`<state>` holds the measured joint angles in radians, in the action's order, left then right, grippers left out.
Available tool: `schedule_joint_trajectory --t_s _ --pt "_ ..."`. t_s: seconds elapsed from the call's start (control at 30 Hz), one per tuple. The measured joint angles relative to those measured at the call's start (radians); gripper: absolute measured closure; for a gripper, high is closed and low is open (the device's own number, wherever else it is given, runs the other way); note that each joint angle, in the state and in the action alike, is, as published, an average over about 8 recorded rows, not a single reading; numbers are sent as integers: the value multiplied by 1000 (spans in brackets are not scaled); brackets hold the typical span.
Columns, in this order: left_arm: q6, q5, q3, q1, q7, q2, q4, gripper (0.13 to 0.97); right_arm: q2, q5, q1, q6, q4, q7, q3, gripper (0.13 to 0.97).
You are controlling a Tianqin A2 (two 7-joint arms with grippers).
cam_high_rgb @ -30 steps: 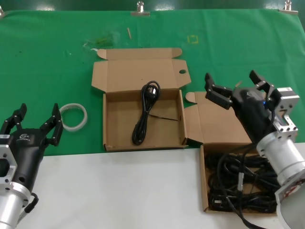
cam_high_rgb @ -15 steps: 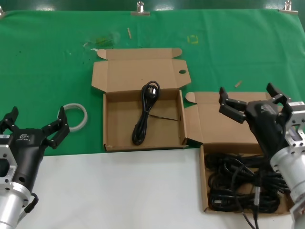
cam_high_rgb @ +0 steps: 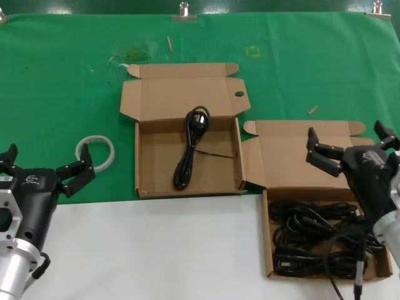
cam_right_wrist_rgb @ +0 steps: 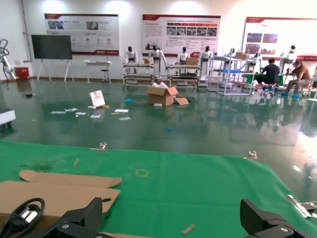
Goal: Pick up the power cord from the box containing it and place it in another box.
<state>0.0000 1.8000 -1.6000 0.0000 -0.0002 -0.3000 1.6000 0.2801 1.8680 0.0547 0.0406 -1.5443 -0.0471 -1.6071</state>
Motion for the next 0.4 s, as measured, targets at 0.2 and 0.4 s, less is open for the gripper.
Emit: schedule_joint_trajectory --t_s 0.2,0.4 --pt "0 0 0 0 0 0 0 159 11 -38 -31 -23 -32 27 4 129" --pt "0 0 0 0 0 0 0 142 13 -43 -35 -26 -36 30 5 129"
